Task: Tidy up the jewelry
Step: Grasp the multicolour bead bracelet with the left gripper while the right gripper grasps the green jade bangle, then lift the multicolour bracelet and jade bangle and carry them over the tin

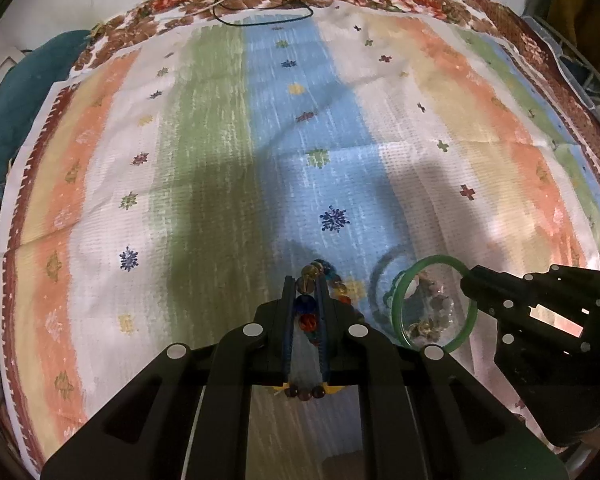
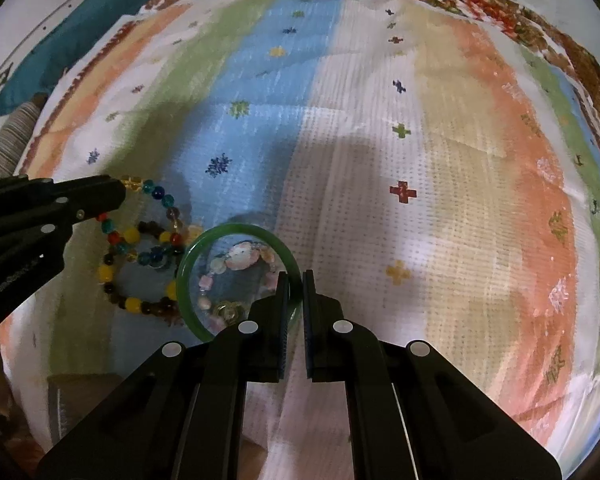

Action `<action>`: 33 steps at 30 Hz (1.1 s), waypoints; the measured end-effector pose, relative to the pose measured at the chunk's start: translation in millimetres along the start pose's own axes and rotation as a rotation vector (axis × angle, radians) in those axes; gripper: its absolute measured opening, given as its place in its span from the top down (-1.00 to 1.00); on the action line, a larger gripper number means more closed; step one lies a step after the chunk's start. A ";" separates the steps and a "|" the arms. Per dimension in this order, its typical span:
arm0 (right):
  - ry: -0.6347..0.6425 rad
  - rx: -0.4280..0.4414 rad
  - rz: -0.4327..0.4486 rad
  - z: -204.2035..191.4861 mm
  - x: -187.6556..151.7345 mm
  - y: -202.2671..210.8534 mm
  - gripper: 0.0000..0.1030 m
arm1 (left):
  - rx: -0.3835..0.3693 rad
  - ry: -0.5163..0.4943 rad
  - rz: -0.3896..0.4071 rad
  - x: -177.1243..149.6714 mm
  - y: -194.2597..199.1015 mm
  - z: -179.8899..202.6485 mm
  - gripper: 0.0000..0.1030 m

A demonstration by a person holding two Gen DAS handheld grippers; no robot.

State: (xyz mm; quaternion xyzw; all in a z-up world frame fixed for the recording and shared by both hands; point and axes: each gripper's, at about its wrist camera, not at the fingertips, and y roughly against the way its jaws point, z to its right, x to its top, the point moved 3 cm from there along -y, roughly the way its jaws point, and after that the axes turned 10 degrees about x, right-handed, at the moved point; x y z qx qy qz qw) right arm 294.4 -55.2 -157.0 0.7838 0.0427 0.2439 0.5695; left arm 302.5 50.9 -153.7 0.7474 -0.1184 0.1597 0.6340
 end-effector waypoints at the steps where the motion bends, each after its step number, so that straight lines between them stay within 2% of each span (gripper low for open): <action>1: 0.000 0.003 0.004 -0.4 -0.7 2.8 0.86 | -0.002 0.004 0.004 -0.3 2.7 -0.3 0.82; 33: -0.008 0.026 0.130 -13.3 -26.1 72.2 0.86 | -0.049 0.042 0.129 -25.6 87.2 4.6 0.82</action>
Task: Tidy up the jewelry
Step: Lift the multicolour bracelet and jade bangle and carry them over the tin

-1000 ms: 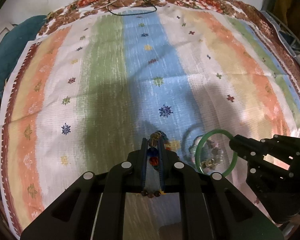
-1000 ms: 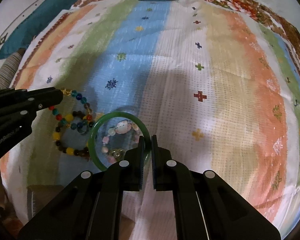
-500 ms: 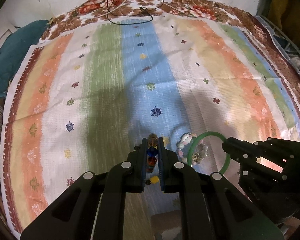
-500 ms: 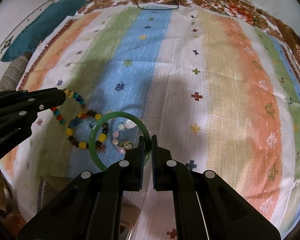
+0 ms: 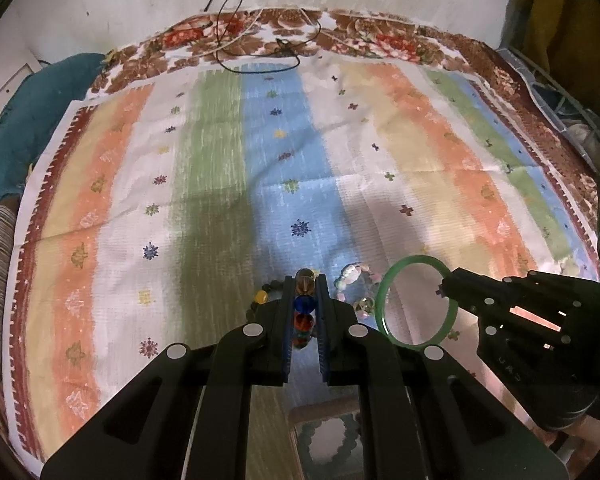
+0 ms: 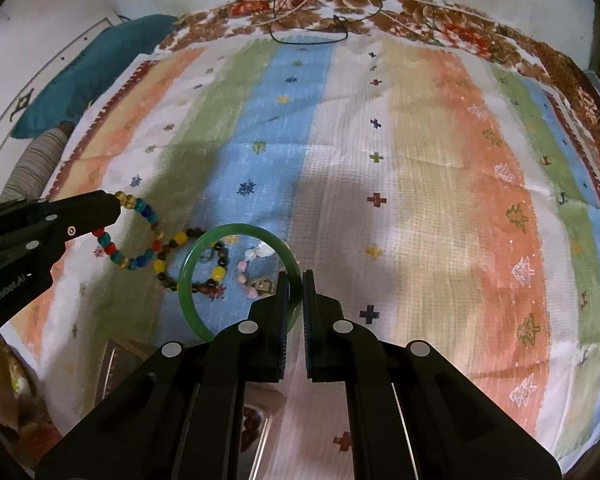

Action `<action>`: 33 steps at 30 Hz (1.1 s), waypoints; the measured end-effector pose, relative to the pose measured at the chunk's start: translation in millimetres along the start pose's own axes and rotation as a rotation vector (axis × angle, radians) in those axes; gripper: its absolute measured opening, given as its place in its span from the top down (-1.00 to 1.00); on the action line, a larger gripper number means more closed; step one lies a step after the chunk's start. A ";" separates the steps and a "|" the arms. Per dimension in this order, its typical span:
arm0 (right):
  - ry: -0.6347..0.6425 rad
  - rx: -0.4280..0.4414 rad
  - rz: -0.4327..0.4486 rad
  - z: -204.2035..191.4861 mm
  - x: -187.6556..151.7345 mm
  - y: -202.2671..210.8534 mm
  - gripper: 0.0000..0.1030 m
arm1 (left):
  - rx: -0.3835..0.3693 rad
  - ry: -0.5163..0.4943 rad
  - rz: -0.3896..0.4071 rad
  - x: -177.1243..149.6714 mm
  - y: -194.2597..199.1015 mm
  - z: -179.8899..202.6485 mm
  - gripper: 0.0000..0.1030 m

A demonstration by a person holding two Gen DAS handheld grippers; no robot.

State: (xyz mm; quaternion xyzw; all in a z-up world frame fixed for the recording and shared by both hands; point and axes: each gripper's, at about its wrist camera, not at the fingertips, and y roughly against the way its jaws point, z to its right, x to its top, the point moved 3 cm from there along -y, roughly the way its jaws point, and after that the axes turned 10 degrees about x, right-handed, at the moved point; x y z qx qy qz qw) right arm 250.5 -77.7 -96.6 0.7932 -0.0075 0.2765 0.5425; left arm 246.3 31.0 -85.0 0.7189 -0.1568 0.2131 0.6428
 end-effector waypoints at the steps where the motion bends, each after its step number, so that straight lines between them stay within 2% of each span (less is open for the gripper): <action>1: 0.004 0.000 0.005 -1.4 -1.1 2.7 0.86 | -0.005 0.001 0.003 -1.0 2.6 0.0 0.82; 33: 0.042 0.028 0.103 -25.6 -40.0 59.5 0.85 | -0.046 0.004 0.157 -48.7 86.8 12.2 0.82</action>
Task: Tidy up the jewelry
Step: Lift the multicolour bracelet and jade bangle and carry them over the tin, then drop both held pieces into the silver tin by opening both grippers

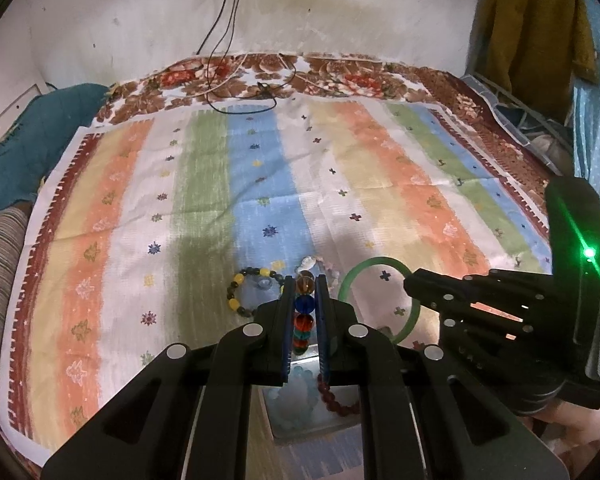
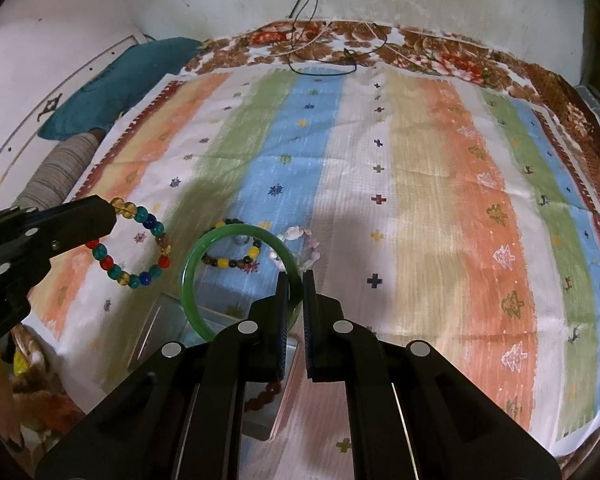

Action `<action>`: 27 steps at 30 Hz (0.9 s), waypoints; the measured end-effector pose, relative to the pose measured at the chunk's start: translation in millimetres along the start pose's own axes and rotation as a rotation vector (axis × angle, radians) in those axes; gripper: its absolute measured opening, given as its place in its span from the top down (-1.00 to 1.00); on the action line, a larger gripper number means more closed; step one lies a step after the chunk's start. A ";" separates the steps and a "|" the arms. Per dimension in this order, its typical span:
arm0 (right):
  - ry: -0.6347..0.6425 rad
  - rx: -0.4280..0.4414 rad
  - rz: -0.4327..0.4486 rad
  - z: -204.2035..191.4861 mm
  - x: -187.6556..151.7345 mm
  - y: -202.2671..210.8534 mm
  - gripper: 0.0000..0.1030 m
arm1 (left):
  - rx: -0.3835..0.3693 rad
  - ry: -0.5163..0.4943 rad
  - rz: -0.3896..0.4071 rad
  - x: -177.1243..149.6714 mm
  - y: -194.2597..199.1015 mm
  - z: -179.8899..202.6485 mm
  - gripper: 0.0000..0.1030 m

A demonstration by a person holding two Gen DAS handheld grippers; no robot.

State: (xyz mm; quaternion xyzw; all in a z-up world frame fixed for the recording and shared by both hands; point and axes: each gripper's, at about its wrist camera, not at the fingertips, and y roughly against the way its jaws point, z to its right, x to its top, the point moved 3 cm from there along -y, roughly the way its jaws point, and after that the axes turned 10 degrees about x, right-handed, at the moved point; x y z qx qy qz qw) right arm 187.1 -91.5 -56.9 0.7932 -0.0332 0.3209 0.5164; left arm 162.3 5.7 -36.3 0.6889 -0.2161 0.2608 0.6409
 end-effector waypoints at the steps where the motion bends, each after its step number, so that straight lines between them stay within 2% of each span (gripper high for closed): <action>1: 0.002 0.003 0.001 -1.0 -1.5 1.1 0.85 | -0.002 -0.001 0.006 -2.3 3.3 0.9 0.82; 10: 0.007 0.021 0.000 -8.9 -17.6 11.7 0.85 | -0.005 -0.008 0.019 -18.7 16.8 4.4 0.82; 15: 0.013 0.053 -0.036 -15.3 -27.0 9.2 0.82 | 0.001 -0.001 0.006 -26.4 17.3 2.3 0.81; 16: 0.007 0.070 -0.055 -16.0 -28.4 6.1 0.76 | 0.003 0.002 0.003 -27.4 17.5 1.6 0.81; 17: -0.003 0.072 -0.077 -15.7 -29.6 2.5 0.52 | 0.007 0.009 0.004 -27.6 18.0 0.3 0.76; 18: -0.007 0.068 -0.082 -14.8 -30.4 1.6 0.33 | 0.010 0.016 0.003 -27.4 18.4 -1.2 0.57; 19: -0.011 0.055 -0.078 -13.4 -30.8 1.6 0.08 | 0.013 0.025 0.005 -27.4 18.7 -2.2 0.46; 20: -0.013 0.037 -0.067 -11.3 -29.5 2.9 0.07 | 0.018 0.034 0.008 -27.1 18.7 -4.6 0.34; 23: -0.027 0.023 -0.057 -5.6 -27.9 5.6 0.00 | 0.054 0.054 0.008 -24.6 15.9 -14.3 0.30; 27: -0.050 0.003 -0.059 3.7 -24.5 4.2 -0.09 | 0.073 0.093 -0.012 -21.5 7.5 -27.6 0.07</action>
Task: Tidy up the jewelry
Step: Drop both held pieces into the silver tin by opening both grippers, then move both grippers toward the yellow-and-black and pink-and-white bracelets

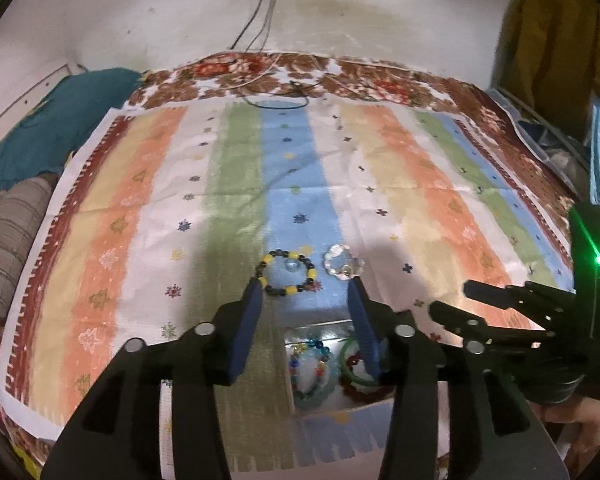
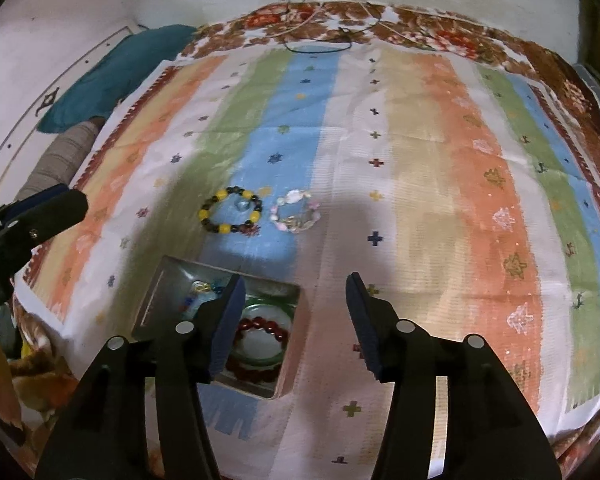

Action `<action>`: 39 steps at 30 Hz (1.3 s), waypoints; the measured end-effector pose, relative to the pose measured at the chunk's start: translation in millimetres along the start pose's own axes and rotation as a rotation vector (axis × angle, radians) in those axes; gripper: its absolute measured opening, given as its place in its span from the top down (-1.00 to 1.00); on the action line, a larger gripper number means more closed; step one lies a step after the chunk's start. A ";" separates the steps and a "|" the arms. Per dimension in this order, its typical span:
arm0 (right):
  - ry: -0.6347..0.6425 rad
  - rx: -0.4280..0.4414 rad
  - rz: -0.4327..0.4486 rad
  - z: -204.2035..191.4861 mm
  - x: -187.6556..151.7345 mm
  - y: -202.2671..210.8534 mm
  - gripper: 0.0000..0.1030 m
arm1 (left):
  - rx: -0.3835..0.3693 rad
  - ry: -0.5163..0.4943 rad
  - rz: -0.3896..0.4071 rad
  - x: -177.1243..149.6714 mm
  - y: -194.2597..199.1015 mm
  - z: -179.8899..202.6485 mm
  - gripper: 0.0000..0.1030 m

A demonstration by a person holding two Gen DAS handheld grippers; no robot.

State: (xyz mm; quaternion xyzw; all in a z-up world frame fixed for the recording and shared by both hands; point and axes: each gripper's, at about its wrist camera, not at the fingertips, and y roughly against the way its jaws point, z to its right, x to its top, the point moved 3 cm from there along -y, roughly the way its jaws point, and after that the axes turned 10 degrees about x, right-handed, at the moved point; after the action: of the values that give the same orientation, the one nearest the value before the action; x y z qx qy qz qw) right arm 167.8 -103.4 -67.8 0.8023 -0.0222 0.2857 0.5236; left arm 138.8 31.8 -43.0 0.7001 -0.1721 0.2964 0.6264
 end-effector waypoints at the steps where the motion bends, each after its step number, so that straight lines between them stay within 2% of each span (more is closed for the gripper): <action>1: -0.005 0.000 0.001 1.6 1.3 -0.5 -0.12 | 0.005 0.004 -0.007 1.1 -2.6 -1.3 0.04; 6: -0.018 -0.011 -0.004 7.2 7.9 -5.2 -0.27 | 0.044 0.009 -0.049 6.4 -20.7 -5.0 -0.25; 11: -0.016 -0.015 -0.012 9.5 14.8 -11.2 -0.41 | 0.016 0.051 -0.111 11.6 -37.9 -8.1 -0.40; 15: -0.019 -0.038 -0.013 13.3 21.3 -16.0 -0.50 | 0.066 0.025 -0.129 14.8 -51.1 -9.8 -0.50; 22: 0.018 -0.094 -0.009 17.7 32.9 -26.7 -0.60 | 0.123 0.021 -0.171 22.4 -74.1 -20.6 -0.56; 31: 0.041 -0.136 -0.032 21.8 44.3 -43.3 -0.62 | 0.115 0.013 -0.214 26.2 -97.3 -17.9 -0.63; 39: 0.021 -0.134 -0.071 29.7 51.7 -63.7 -0.62 | 0.097 0.033 -0.267 26.5 -121.7 -19.1 -0.63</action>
State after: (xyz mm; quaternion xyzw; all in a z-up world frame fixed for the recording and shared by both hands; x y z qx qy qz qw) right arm 245.2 -86.4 -104.2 0.7626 -0.0074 0.2730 0.5864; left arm 229.8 73.0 -119.9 0.7411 -0.0524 0.2300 0.6286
